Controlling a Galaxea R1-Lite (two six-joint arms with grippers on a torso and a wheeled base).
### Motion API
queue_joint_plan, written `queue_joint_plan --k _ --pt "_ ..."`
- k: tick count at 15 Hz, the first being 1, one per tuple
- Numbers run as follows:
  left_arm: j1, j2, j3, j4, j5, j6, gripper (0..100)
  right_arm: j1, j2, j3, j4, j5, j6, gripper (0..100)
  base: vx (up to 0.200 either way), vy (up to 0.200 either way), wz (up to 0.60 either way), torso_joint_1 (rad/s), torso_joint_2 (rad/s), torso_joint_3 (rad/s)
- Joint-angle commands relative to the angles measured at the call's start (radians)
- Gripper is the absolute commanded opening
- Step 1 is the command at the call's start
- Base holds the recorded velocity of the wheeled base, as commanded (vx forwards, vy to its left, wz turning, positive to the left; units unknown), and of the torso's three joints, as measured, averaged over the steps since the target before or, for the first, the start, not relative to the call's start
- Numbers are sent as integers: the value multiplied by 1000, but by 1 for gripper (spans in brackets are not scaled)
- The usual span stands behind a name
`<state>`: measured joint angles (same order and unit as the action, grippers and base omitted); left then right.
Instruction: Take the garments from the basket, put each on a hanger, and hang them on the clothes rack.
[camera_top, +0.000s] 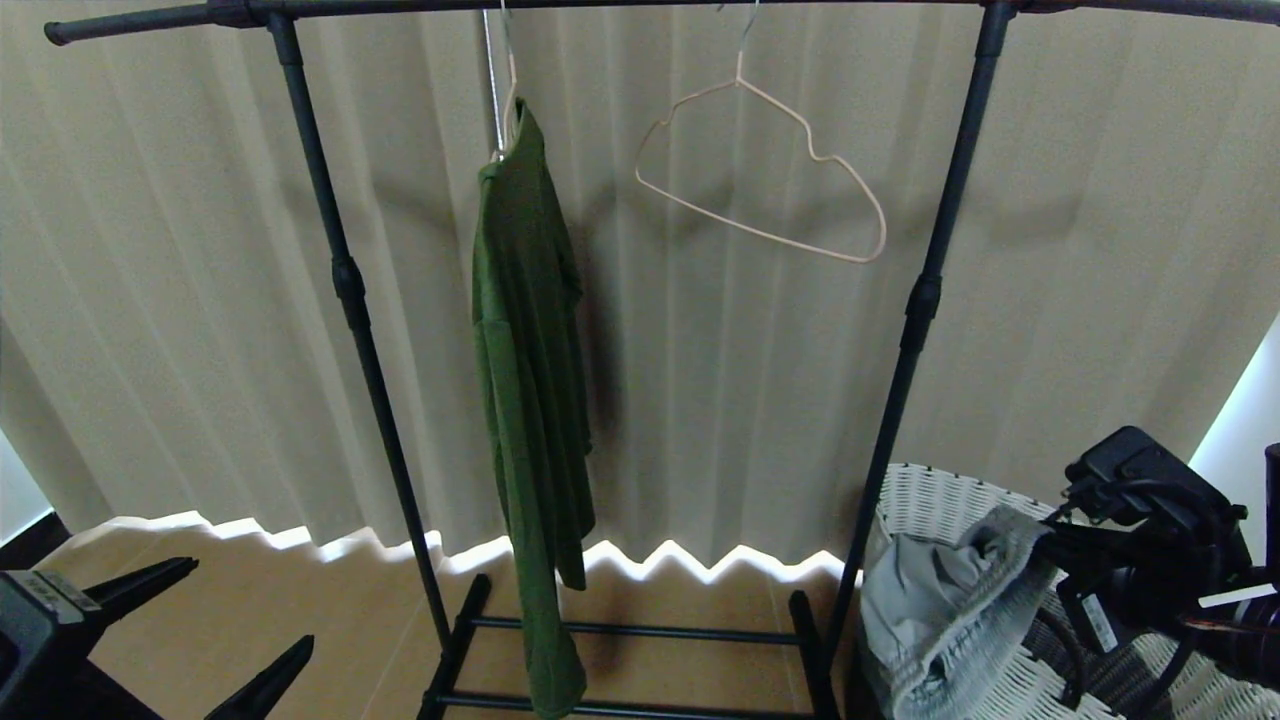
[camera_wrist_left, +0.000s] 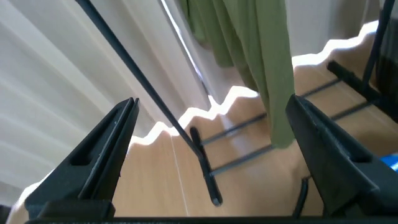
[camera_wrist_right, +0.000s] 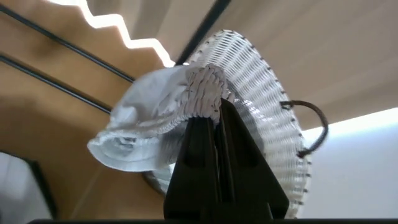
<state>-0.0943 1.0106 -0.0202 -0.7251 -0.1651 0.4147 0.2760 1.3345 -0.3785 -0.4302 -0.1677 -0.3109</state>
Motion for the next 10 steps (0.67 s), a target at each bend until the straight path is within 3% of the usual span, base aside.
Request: queue_joint_plan --k 1,5,8,9,10 --pt "-1 42 -10 0 4 -1 100 17 0 -28 1 19 12 0 0 0 0 0 0 0" --pt "-25 32 -4 -2 -13 -1 100 115 -29 -79 7 19 55 0 0 0 0 0 0 0" --pt "-179 42 -38 -2 -14 -47 100 184 -34 -111 8 19 115 0 0 0 0 0 0 0" --pt "-183 43 -40 -2 -14 -48 100 186 -34 -111 8 19 116 0 0 0 0 0 0 0" --pt "-285 42 -70 -2 -13 -120 100 233 -44 -106 7 19 179 0 0 0 0 0 0 0"
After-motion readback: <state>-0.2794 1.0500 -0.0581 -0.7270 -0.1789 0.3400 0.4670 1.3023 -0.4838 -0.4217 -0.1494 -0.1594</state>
